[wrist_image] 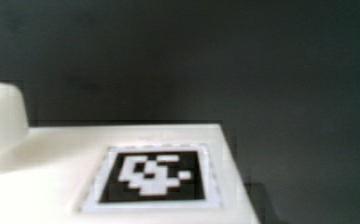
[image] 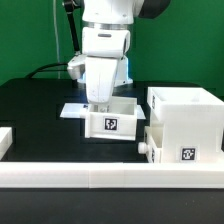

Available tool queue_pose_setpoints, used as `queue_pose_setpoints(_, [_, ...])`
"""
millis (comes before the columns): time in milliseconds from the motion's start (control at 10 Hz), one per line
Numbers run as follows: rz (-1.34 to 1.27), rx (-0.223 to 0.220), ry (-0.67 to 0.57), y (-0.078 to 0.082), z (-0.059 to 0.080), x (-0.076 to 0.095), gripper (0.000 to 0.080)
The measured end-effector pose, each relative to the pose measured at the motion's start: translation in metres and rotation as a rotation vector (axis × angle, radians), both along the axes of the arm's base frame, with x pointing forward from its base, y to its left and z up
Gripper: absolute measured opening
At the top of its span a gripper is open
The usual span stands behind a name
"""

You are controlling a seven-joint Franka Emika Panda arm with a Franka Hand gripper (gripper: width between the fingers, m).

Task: Assemble drawer

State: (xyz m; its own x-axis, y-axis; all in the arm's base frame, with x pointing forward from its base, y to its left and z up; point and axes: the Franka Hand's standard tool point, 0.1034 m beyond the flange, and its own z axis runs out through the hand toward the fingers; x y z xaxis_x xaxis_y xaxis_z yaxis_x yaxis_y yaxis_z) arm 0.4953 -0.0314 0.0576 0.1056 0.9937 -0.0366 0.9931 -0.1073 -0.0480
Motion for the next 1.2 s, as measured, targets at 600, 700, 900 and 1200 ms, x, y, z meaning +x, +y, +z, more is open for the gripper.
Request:
queue_pose_setpoints(600, [0.014, 0.000, -0.006, 0.003, 0.000, 0.026, 0.0042])
queue_pose_setpoints(700, [0.015, 0.002, -0.019, 0.003, -0.001, 0.026, 0.0042])
queue_pose_setpoints(900, [0.017, 0.002, -0.014, 0.004, -0.002, 0.028, 0.0042])
queue_pose_setpoints(1200, [0.022, 0.002, -0.035, 0.010, 0.001, 0.039, 0.0042])
